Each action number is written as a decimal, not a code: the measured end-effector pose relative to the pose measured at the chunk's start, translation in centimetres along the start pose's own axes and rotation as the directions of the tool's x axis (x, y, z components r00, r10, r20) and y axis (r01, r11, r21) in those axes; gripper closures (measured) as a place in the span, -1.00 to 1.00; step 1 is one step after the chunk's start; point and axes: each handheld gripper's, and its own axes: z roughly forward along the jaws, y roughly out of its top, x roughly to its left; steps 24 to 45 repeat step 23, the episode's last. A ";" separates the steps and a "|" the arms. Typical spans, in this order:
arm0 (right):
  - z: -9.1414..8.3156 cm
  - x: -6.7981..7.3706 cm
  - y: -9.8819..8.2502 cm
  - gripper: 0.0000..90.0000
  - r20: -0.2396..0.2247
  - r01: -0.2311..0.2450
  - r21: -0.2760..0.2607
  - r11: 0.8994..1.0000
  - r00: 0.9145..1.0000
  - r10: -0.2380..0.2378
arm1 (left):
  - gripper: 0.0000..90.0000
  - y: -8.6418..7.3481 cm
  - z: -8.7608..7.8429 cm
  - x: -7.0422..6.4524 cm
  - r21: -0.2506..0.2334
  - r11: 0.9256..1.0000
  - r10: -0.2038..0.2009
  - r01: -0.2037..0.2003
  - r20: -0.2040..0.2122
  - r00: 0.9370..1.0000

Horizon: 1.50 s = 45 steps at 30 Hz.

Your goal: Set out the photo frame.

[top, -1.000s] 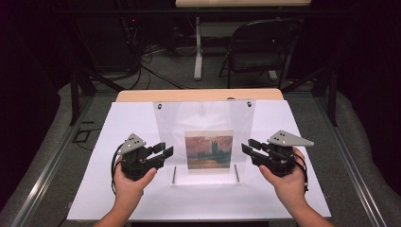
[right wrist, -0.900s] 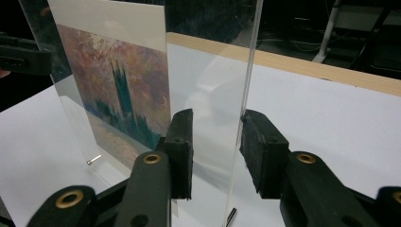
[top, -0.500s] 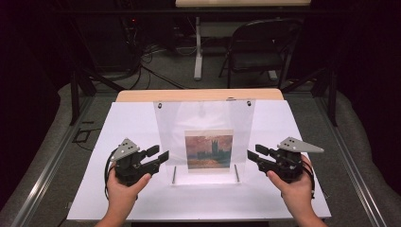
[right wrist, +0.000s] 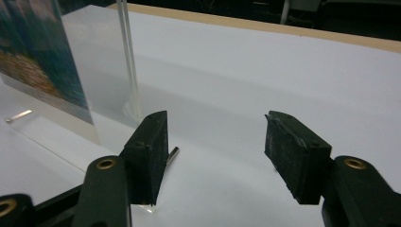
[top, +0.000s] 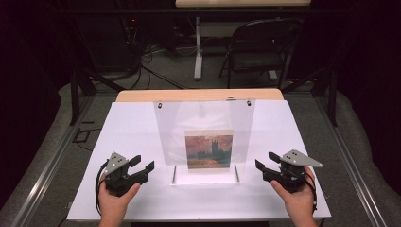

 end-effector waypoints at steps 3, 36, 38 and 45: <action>0.6 0.2 -0.8 -0.12 0.023 0.047 0.002 0.999 0.999 -0.047 | -0.12 -0.9 0.6 0.7 0.013 1.000 -0.013 0.013 0.004 1.000; 3.0 -1.1 -3.8 -0.12 -0.028 -0.041 0.129 0.991 0.999 0.045 | -0.17 -2.6 3.1 1.5 0.102 0.993 -0.057 0.053 0.030 0.998; 3.0 -1.1 -3.8 -0.12 -0.028 -0.041 0.129 0.991 0.999 0.045 | -0.17 -2.6 3.1 1.5 0.102 0.993 -0.057 0.053 0.030 0.998; 3.0 -1.1 -3.8 -0.12 -0.028 -0.041 0.129 0.991 0.999 0.045 | -0.17 -2.6 3.1 1.5 0.102 0.993 -0.057 0.053 0.030 0.998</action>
